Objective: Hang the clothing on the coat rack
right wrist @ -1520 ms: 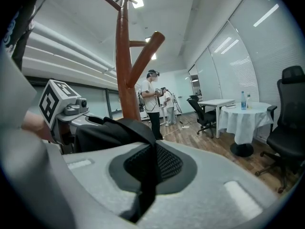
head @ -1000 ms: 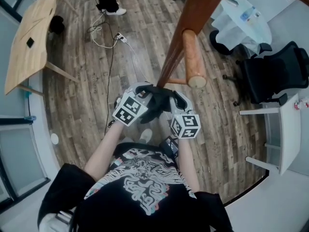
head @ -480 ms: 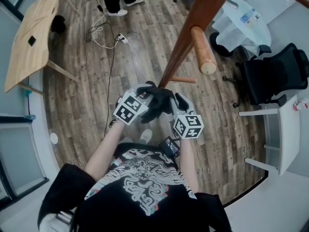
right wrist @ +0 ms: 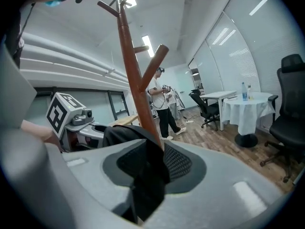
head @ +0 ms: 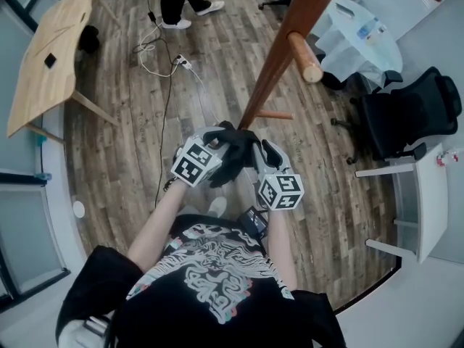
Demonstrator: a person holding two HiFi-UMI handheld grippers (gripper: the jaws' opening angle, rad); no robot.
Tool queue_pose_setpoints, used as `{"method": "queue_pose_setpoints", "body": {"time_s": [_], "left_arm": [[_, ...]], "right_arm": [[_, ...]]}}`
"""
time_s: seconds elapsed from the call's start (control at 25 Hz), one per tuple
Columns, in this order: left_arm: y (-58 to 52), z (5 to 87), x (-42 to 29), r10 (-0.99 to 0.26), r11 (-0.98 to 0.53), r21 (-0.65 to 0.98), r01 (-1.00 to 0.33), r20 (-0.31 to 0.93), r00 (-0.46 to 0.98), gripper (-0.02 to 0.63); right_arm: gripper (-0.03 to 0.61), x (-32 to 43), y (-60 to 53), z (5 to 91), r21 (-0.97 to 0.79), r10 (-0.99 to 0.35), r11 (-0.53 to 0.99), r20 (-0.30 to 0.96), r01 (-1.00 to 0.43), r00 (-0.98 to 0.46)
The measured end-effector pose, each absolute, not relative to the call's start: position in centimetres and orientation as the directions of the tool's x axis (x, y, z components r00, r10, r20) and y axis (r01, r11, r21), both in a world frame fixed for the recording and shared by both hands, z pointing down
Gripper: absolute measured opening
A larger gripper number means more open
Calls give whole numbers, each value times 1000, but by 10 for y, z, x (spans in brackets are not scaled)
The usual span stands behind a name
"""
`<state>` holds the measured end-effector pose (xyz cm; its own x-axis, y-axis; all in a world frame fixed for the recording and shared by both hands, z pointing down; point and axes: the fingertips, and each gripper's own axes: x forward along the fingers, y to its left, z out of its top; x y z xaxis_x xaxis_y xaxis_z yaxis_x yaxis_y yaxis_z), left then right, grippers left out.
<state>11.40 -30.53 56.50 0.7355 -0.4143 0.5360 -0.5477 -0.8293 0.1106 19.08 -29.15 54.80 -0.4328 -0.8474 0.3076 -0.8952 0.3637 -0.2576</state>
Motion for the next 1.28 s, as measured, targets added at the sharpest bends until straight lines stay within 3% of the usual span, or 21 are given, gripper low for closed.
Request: {"method": "queue_pose_setpoints", "body": {"time_s": [0.24,1.0,1.28], "left_arm": [[-304,563,103,-454,-798,121,-591,524,721,147],[-286,542,93,-468,-823,86,-561,458,756,147],[-288,517,80,-514,-803,117,-585,360,778,143]], "right_arm": [[111,173,-280,541,-208,-841,406,296,-890,-453],[110,169,-267,522,-166,-860,397,277,-903,-429],[110,165,-263,514,-155,-866,397,265,-905,-425]]}}
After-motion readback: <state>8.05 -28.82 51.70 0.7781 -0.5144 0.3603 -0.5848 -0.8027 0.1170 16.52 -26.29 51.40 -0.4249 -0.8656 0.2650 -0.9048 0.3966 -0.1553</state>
